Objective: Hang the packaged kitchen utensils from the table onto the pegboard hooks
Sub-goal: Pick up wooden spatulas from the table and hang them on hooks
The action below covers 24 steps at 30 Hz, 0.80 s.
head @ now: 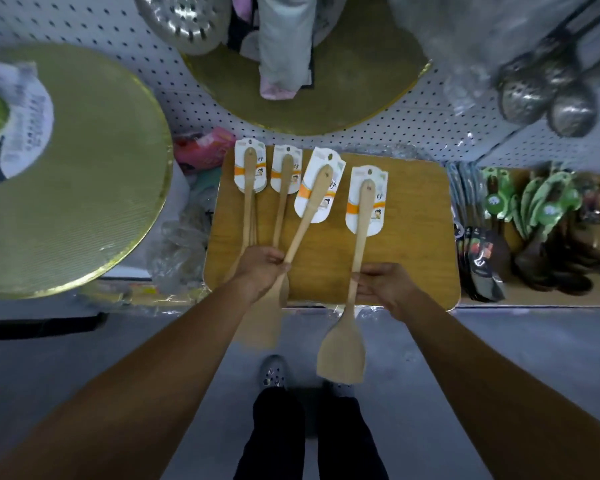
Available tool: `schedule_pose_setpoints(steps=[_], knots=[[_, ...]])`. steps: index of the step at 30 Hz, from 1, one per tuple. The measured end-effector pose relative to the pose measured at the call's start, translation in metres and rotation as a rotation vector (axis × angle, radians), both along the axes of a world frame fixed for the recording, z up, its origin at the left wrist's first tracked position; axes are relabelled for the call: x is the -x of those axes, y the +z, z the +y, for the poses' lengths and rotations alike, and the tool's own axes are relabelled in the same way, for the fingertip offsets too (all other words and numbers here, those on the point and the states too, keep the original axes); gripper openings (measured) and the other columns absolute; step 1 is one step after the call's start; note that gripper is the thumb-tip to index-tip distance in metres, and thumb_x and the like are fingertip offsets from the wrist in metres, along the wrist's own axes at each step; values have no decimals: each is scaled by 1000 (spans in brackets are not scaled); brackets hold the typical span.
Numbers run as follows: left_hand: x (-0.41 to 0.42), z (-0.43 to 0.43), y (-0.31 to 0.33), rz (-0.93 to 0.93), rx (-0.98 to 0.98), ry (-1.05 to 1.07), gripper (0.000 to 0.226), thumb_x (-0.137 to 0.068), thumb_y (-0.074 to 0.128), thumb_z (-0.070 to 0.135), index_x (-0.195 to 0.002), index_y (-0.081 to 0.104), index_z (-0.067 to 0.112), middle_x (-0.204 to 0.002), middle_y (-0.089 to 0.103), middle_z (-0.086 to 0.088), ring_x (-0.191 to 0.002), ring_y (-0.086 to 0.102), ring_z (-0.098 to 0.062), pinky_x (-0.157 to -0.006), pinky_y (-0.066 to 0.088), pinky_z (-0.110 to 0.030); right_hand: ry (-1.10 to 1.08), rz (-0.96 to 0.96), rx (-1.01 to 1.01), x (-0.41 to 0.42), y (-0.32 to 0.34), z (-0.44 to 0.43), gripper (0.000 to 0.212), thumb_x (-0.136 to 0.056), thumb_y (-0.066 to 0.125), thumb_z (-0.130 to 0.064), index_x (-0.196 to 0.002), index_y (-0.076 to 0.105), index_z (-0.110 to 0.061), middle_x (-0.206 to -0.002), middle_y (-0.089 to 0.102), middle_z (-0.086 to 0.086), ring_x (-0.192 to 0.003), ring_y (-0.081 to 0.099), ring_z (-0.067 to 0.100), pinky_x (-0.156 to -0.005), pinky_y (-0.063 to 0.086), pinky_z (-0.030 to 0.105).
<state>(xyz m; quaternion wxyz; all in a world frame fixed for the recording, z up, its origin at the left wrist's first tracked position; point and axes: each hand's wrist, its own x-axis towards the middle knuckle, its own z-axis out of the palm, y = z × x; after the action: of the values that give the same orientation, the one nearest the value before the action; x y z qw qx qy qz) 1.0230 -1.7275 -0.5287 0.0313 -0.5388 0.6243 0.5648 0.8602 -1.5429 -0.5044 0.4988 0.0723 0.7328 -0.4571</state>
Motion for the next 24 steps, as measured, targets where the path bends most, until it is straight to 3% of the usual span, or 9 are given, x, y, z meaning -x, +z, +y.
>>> schedule_pose_setpoints(steps=[2, 5, 7, 11, 15, 19, 24], knots=[[-2, 17, 13, 24, 31, -59, 21, -78, 81, 13, -98, 74, 11, -92, 71, 0, -88, 67, -14, -75, 50, -21, -34, 34, 26, -6, 16, 27, 26, -89, 67, 7, -112, 61, 17, -95, 67, 24, -70, 69, 28, -62, 63, 33], [0, 46, 45, 150, -69, -40, 25, -80, 76, 0, -104, 69, -3, -97, 69, -9, -71, 65, -4, -63, 51, -11, -115, 77, 42, -15, 43, 67, 9, -89, 67, 6, -98, 69, 5, -91, 67, 20, -74, 69, 26, -72, 63, 36], [5, 68, 64, 189, -134, -60, 26, -81, 75, -2, -105, 68, -1, -99, 69, -11, -72, 65, -7, -64, 54, -17, -195, 76, 71, -21, 63, 97, 9, -89, 68, 5, -96, 71, 3, -93, 67, 21, -81, 69, 30, -79, 62, 41], [23, 123, 95, 260, -177, -215, 24, -81, 74, -4, -103, 66, 1, -99, 70, -16, -76, 66, -12, -63, 55, -13, -283, 128, 125, -34, 97, 161, 14, -89, 65, 8, -102, 65, 14, -91, 67, 23, -80, 71, 33, -70, 62, 36], [44, 184, 127, 335, -203, -323, 25, -81, 72, -8, -104, 65, 0, -92, 69, -11, -65, 68, 0, -60, 52, -11, -357, 240, 151, -33, 132, 226, 12, -91, 65, 5, -102, 71, 4, -89, 74, 16, -85, 72, 34, -78, 62, 37], [73, 247, 153, 384, -227, -450, 24, -79, 76, -3, -95, 70, 13, -90, 72, -5, -82, 69, -15, -75, 59, -25, -474, 313, 201, -30, 165, 303, 15, -92, 65, 3, -96, 74, -8, -93, 75, 15, -84, 75, 31, -79, 62, 41], [106, 344, 182, 428, -227, -579, 27, -80, 75, -3, -102, 70, 11, -91, 72, -1, -81, 69, -8, -72, 58, -19, -656, 344, 227, -27, 183, 409, 15, -92, 65, 2, -97, 73, -10, -97, 75, 15, -82, 75, 28, -70, 61, 34]])
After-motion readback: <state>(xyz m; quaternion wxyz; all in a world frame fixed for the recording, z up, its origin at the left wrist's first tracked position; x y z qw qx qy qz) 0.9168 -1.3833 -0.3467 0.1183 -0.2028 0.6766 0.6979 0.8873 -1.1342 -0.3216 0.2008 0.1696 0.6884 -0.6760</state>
